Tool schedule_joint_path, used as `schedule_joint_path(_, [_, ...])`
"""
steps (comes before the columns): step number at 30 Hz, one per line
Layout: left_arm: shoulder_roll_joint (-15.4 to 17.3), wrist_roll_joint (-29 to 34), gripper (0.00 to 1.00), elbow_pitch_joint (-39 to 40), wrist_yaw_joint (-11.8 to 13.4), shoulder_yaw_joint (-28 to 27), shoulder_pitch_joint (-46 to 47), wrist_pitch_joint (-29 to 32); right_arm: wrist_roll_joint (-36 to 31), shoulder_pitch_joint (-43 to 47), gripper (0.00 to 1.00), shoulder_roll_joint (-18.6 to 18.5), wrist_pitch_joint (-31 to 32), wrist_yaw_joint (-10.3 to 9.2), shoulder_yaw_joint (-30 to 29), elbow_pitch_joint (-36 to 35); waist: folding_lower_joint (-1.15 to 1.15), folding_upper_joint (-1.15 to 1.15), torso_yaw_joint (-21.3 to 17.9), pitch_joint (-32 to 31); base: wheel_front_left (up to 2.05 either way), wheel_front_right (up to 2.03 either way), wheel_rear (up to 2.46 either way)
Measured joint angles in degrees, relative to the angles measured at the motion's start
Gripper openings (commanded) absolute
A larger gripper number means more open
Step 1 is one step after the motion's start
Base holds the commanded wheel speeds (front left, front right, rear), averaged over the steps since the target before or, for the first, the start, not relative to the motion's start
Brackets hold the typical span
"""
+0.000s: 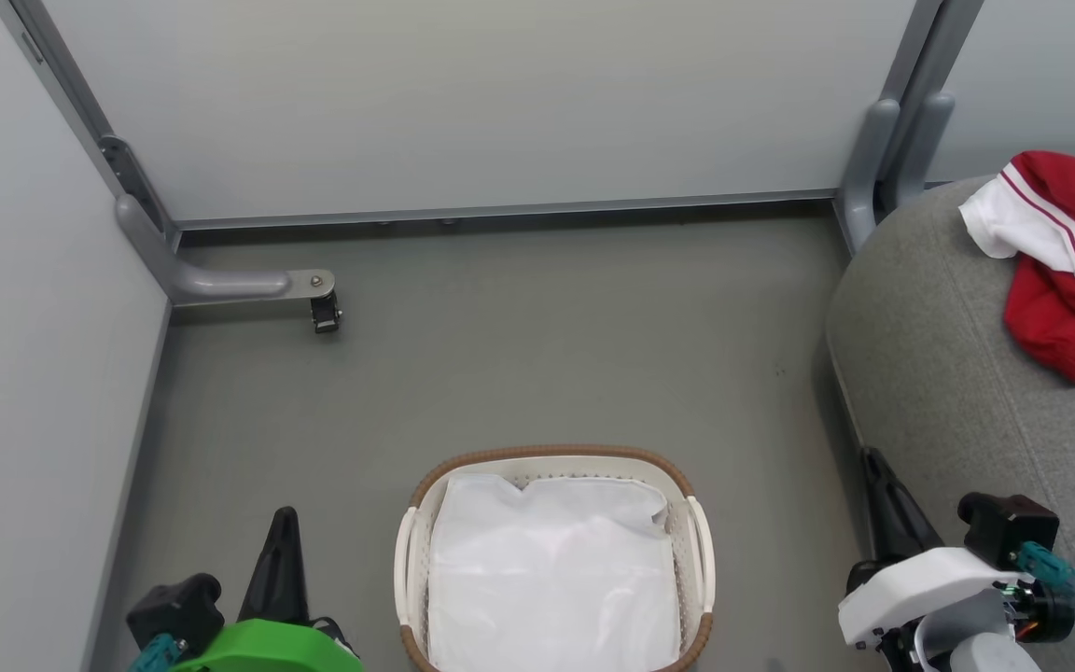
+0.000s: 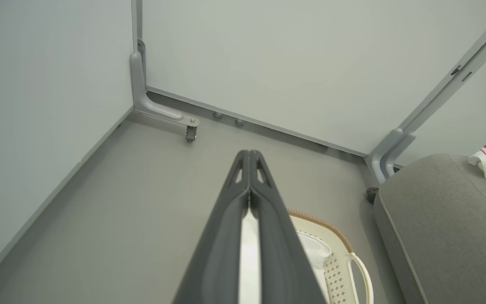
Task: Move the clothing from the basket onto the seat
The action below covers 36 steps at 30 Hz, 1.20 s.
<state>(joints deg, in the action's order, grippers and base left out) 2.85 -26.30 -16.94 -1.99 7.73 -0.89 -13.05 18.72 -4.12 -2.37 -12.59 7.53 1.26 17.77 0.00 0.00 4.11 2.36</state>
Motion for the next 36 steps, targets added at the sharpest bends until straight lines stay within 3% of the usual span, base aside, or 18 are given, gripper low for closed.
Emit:
schedule_joint_path(16, [0.3, -15.7, 0.00, 0.3, -1.1, -2.4, 0.7, 3.9, 16.7, -0.1, 0.00, 0.0, 4.2, 0.00, -1.7, -0.8, 0.00, 0.00, -0.6, -0.3, 0.00, 0.00, 0.00])
schedule_joint_path(36, [0.5, -30.1, 0.00, 1.2, -2.2, -5.1, 2.3, 7.8, 32.4, -0.3, 0.00, -0.1, 8.3, -0.01, -3.4, -1.6, 0.00, 0.00, -1.3, -0.7, 0.00, 0.00, 0.00])
